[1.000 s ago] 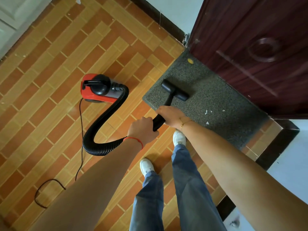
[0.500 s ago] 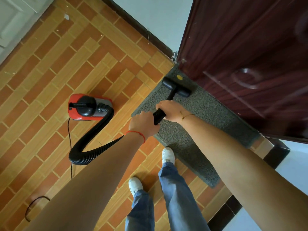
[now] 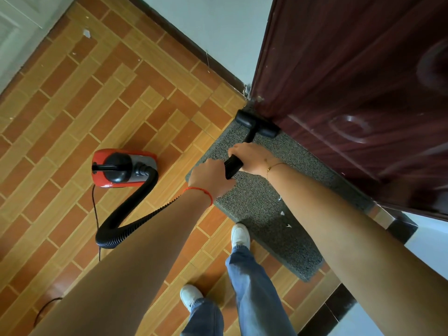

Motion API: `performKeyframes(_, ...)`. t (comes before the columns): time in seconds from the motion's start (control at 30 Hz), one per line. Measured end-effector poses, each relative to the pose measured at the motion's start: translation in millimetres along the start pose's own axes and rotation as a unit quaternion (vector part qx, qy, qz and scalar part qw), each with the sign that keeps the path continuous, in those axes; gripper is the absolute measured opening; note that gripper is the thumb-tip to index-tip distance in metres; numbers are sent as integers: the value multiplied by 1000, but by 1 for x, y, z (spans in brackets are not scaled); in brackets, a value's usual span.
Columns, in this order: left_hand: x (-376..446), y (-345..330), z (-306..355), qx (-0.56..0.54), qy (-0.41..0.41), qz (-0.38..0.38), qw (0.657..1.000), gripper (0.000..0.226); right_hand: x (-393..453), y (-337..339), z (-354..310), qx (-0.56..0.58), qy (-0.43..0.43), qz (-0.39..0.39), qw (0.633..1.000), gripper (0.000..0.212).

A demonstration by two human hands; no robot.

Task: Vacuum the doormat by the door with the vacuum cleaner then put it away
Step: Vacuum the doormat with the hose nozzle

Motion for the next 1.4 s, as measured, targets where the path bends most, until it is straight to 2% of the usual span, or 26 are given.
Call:
performKeyframes(0.33, -36, -8, -37, 8, 10, 3, 1000, 14, -5, -17, -50, 10, -1, -6, 1000, 7)
performKeyframes(0.7, -126, -60, -123, 34, 12, -15, 999, 20, -39, -74, -167, 6, 15, -18, 1000, 11)
performKeyframes(0.87, -172, -89, -168, 41, 5, -13, 999, 21, -56, -108, -227, 20, 12, -11, 1000, 1)
performKeyframes(0.97, -197, -105, -194, 47, -5, -17, 999, 21, -64, -130, -262, 19, 15, -7, 1000, 12)
performKeyframes(1.1, -229, -121, -225, 58, -16, -22, 998, 20, -74, -153, -304, 27, 8, -15, 1000, 10)
performKeyframes(1.2, -249, -130, -244, 74, -27, -20, 997, 21, -81, -166, -331, 30, 0, -12, 999, 5)
performKeyframes(1.4, -276, -142, -267, 94, -45, -13, 994, 20, -95, -183, -366, 54, -25, 8, 998, 9)
Point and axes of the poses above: each hand's wrist, its own x-axis towards the middle knuckle, its own y-axis out of the back of the hand, z = x × y, the point moved 4 cm from there along x, towards the middle knuckle, and after that the axes turned 6 degrees about -x, right-handed, at the moved point
